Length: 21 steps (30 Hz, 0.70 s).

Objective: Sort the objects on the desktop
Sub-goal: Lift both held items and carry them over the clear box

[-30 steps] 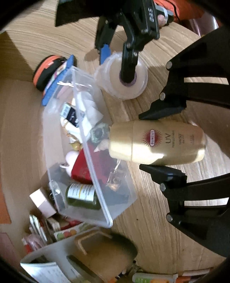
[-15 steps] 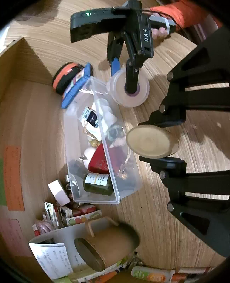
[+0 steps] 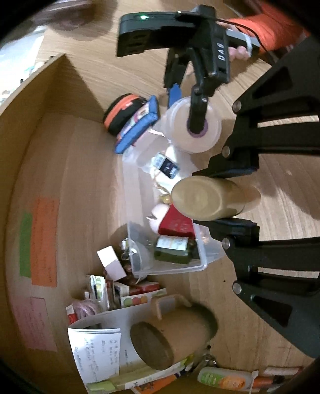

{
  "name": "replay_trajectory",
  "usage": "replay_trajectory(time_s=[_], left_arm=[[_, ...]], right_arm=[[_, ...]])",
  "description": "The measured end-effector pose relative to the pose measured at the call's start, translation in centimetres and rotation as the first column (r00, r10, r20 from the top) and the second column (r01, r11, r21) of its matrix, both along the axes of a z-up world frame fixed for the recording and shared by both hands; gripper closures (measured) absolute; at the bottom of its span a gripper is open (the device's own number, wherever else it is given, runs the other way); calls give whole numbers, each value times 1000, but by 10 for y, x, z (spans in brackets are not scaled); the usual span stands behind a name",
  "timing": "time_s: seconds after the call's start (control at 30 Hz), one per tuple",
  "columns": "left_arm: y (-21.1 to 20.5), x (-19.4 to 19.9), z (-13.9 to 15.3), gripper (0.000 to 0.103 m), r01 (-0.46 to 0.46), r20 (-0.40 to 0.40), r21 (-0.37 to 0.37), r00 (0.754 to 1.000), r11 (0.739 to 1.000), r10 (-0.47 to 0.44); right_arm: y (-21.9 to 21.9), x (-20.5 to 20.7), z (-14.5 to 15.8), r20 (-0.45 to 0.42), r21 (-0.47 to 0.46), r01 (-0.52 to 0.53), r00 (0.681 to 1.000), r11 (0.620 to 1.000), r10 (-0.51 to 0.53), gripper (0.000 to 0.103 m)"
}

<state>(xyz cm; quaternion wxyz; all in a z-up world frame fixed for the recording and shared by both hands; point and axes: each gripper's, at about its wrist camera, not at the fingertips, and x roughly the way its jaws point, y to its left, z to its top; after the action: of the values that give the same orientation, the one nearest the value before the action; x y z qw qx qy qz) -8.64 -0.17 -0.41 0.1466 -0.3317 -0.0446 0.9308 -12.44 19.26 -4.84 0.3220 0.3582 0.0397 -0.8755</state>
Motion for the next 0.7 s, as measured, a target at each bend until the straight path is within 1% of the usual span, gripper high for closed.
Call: replay_trajectory(time_s=[0.27, 0.43, 0.6, 0.7], left_arm=[[-15, -16, 25, 76, -18, -36, 41, 999, 999, 19], [-20, -30, 35, 76, -41, -50, 33, 998, 999, 43], [-22, -44, 31, 76, -55, -40, 23, 998, 998, 56], [-23, -54, 25, 76, -66, -16, 47, 998, 997, 66]], right_arm=[[-1, -8, 20, -38, -38, 15, 999, 999, -17, 41], [-4, -17, 33, -66, -62, 22, 997, 998, -26, 41], [-12, -31, 43, -74, -79, 25, 997, 997, -31, 41], [-18, -43, 42, -49, -87, 25, 998, 996, -30, 41]])
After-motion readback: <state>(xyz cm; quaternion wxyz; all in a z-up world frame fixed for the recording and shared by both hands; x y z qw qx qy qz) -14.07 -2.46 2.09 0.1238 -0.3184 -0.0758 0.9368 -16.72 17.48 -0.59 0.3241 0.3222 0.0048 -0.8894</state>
